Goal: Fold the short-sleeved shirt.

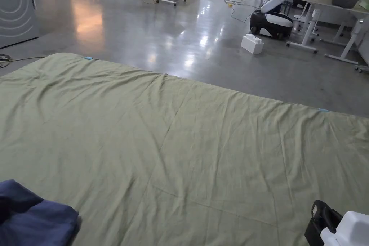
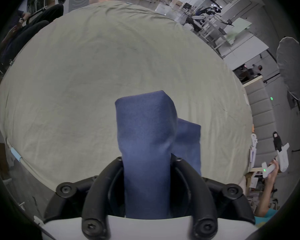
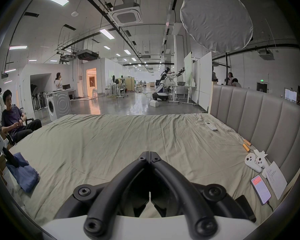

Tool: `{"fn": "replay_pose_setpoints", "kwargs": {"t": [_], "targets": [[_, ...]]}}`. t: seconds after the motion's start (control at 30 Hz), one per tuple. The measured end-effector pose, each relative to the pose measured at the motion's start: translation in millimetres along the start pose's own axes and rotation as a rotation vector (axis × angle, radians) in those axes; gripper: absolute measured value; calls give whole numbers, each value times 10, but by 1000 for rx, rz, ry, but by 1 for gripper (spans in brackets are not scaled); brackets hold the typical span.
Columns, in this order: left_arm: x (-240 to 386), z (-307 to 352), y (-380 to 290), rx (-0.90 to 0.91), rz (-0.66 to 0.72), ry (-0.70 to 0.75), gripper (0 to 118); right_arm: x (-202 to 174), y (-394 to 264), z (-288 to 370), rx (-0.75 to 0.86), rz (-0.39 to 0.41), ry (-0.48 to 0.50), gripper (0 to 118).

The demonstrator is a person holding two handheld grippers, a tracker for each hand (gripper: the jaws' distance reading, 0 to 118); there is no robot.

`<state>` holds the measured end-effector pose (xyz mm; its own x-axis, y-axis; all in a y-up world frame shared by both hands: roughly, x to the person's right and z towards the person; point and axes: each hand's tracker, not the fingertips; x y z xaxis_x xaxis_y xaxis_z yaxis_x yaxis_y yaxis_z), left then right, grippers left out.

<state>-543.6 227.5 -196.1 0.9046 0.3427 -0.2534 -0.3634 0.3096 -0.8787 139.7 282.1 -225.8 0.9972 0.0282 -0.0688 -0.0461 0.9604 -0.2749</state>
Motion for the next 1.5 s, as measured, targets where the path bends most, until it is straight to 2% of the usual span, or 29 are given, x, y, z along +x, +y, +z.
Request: {"fn": "replay_pose_setpoints", "kwargs": {"t": [0.17,0.33,0.43,0.7,0.8,1.0,1.1,1.2,1.27,1.33,1.5], "targets": [[247,8,-67,59,-48,178,61,-24,66,23,9,7,9,0],[502,53,-123,159,-195,410,63,-21,92,31,24,9,14,0],[830,54,-277,245,-268,455,63,-20,83,43,28,11,17,0],[1709,56,-652,545,-293,211,63,-3,-1,87,32,5,13,0],[2189,-25,-786,665,-269,169,63,12,-15,103,32,4,5,0],[2968,-223,-991,849,-338,126,60,28,-39,115,48,2,-10,0],[3318,-300,-1093,927,-383,193,52,15,-46,112,61,4,-15,0],[3518,-322,-1149,974,-410,184,22,3,-45,107,77,9,-18,0],[3665,-371,-1232,997,-449,203,19,-1,-54,101,91,25,-23,0],[3714,-379,-1233,1009,-456,213,9,5,-54,94,99,18,-20,0],[3789,-369,-1302,1039,-440,209,5,25,-59,71,104,-7,-27,0]]}}
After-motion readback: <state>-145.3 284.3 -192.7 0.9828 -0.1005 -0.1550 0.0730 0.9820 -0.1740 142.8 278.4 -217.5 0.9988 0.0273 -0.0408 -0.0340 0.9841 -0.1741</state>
